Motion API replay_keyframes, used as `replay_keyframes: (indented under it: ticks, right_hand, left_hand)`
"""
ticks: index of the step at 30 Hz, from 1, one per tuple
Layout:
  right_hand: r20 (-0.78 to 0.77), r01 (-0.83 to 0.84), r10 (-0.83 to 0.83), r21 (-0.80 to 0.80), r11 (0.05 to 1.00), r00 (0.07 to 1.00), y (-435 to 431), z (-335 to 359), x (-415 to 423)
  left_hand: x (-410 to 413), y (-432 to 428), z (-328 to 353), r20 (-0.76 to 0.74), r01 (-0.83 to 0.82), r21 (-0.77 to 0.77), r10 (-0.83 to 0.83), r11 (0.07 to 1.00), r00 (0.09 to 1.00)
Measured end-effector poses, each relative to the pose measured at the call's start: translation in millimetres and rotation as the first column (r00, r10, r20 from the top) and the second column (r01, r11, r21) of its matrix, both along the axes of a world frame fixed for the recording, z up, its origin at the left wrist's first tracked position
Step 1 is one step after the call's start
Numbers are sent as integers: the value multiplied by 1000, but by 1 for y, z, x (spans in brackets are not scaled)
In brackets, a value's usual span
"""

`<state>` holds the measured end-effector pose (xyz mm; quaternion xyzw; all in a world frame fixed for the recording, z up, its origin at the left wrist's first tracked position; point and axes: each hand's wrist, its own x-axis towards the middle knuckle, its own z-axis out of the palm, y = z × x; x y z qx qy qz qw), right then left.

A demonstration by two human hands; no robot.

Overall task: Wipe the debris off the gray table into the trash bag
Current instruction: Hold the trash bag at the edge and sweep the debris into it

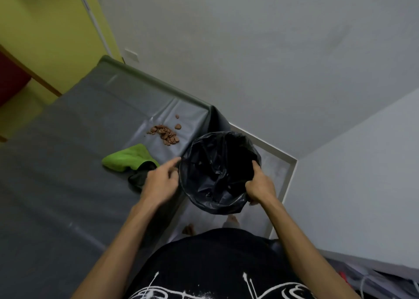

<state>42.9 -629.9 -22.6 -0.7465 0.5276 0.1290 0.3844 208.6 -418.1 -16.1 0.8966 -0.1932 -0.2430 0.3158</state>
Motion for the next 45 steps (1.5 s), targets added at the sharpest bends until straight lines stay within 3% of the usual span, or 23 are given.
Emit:
replay_keyframes:
  ticks: [5,7,10,13,16,20,29,34,40,45]
  right_hand:
    - [1,-23,23,-31,999,1000,3,6,4]
    - [-2,-32,32,-39,999,999,4,8,5]
    - [-10,-44,43,-37,998,999,3,9,3]
    - [-13,-50,50,-32,998,999,-1,6,2]
    - [-39,-52,51,-29,998,998,-7,2,0]
    - [-52,-32,31,-27,999,998,-19,0,0]
    - [-26,-40,38,-87,995,999,-22,2,16]
    - [-20,-33,32,-70,997,999,-20,-2,22]
    - [-33,-12,11,-19,1000,999,-22,-6,26]
    - [-50,-20,18,-38,999,999,-25,-8,31]
  left_hand:
    - [28,31,29,201,-332,-168,362,928,910]
    - [36,40,27,254,-422,-131,442,897,861]
    - [45,47,13,165,-480,41,468,876,868]
    - [49,49,-6,21,-452,149,455,879,890]
    - [47,47,-20,-17,-438,179,448,881,894]
    - [56,48,-25,13,-423,218,431,879,902]
    - [109,37,-15,165,-369,67,355,927,920]
    - [151,17,-11,212,-346,134,314,929,925]
    - [182,-17,-24,117,-202,258,177,945,977]
    - [179,-38,-27,160,-115,231,79,966,984]
